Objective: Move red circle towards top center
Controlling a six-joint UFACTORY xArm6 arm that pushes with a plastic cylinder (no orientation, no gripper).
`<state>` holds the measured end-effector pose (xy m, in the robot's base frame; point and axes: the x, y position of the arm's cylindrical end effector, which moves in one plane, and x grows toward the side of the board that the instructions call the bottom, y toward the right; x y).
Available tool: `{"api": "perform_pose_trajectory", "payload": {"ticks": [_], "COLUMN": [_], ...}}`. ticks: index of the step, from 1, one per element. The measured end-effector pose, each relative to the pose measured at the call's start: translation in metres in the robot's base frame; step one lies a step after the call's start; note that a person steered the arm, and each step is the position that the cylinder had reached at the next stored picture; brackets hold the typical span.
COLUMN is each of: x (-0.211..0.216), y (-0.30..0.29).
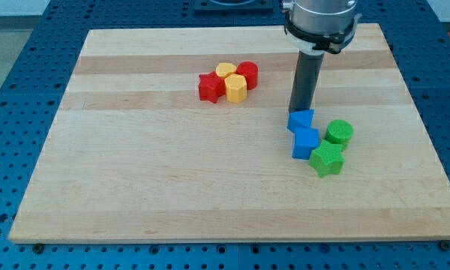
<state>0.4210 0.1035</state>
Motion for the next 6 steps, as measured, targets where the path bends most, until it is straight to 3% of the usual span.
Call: {"api": "perform_pose_trajectory", "payload": {"ticks": [3, 5, 6], "x": [-0.001, -0.06, -0.064], "y": [-0.004, -0.021, -0.052]}}
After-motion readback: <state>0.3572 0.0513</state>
